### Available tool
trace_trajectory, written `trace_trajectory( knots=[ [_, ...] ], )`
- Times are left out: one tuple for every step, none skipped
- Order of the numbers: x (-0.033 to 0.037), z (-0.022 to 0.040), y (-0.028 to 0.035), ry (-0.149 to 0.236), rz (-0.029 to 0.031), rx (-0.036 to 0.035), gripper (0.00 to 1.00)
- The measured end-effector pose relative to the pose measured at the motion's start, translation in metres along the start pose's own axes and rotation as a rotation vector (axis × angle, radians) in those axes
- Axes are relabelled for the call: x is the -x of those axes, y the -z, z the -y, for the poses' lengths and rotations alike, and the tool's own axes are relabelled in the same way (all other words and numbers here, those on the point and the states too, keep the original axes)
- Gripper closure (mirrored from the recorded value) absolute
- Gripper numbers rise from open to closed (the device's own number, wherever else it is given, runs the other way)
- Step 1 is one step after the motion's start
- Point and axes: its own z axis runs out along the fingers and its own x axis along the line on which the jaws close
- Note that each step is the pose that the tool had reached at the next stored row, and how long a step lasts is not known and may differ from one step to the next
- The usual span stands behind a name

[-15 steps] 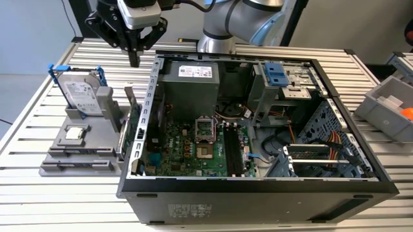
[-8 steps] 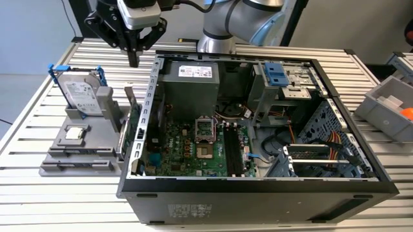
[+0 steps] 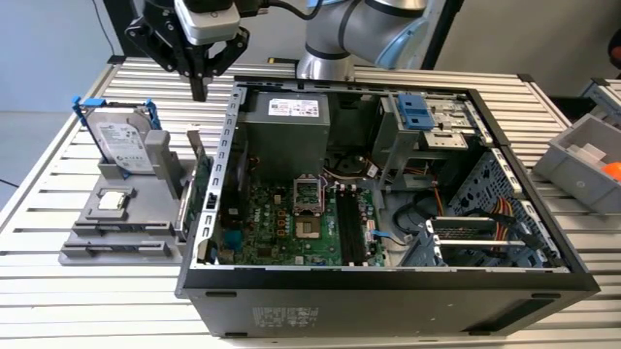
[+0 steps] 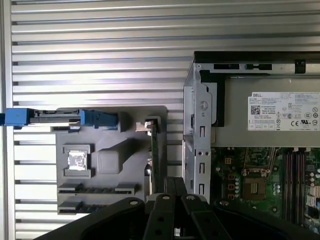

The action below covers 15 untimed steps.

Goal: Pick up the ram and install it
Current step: 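Reach for the ram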

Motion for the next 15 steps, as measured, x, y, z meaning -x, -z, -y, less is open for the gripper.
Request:
trace_trajectory(
  knots=[
    [-0.0017,0.0000,-0.0001,0.000,0.0000,0.0000,1.00],
    [-0.0038,0.0001,-0.0002,0.001,0.0000,0.0000,1.00],
    [-0.0062,0.0002,-0.0003,0.001,0.0001,0.0001,1.00],
    [-0.0089,0.0002,-0.0004,0.002,0.0000,0.0000,1.00],
    [-0.0110,0.0003,-0.0005,0.003,0.0000,0.0000,1.00],
    [-0.0132,0.0004,-0.0006,0.004,-0.0001,-0.0001,1.00],
    [-0.0154,0.0004,-0.0007,0.005,0.0000,0.0000,1.00],
    [-0.0174,0.0004,-0.0008,0.006,0.0011,-0.0001,1.00],
    [-0.0193,0.0005,-0.0009,0.007,0.0025,-0.0001,1.00],
    [-0.0213,0.0006,-0.0009,0.008,0.0046,-0.0002,1.00],
    [-0.0229,0.0006,-0.0010,0.009,0.0066,-0.0002,1.00],
    [-0.0248,0.0007,-0.0011,0.010,0.0087,-0.0001,1.00],
    [-0.0265,0.0007,-0.0012,0.012,0.0096,-0.0002,1.00],
    [-0.0282,0.0007,-0.0012,0.014,0.0097,-0.0002,1.00],
    [-0.0301,0.0008,-0.0013,0.017,0.0098,-0.0003,1.00]
  ],
)
